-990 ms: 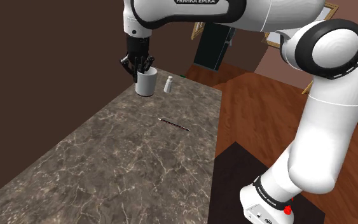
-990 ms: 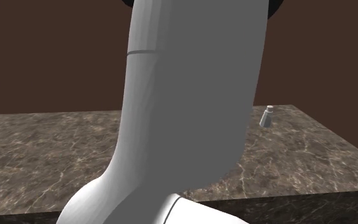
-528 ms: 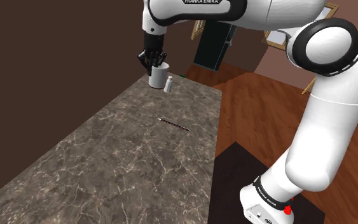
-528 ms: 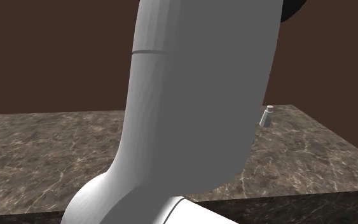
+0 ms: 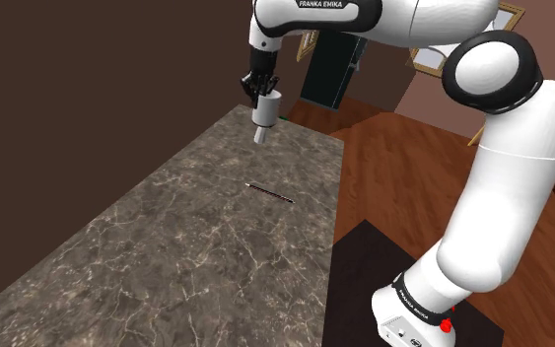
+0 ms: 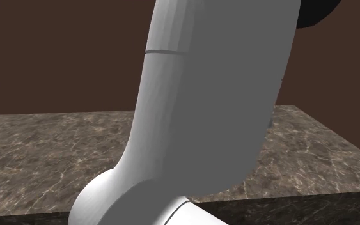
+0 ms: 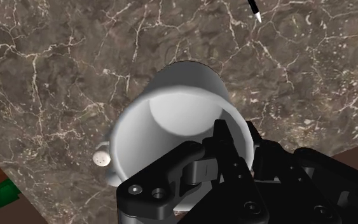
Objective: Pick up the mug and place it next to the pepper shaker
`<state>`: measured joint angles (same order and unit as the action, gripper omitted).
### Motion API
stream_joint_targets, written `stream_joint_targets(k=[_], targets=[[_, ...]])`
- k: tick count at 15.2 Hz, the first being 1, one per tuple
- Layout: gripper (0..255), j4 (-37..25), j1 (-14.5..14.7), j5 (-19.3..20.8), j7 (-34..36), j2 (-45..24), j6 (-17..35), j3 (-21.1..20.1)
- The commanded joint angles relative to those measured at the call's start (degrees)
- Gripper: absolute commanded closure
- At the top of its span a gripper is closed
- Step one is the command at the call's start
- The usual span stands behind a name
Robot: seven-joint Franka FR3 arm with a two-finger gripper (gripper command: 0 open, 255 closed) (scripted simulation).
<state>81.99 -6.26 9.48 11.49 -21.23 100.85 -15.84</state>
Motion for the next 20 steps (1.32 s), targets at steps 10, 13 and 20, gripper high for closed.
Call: stream_joint_targets(k=[10,13,20], targets=[[255,-2.0,-4.7,0.3,-7.0,-4.0,2.6,2.4],[255,-0.1,-4.8,0.4,-6.8,-4.2,4.8,2.5],[255,3.8,-4.9,0.8,-6.3,-5.2,9.6,2.7]])
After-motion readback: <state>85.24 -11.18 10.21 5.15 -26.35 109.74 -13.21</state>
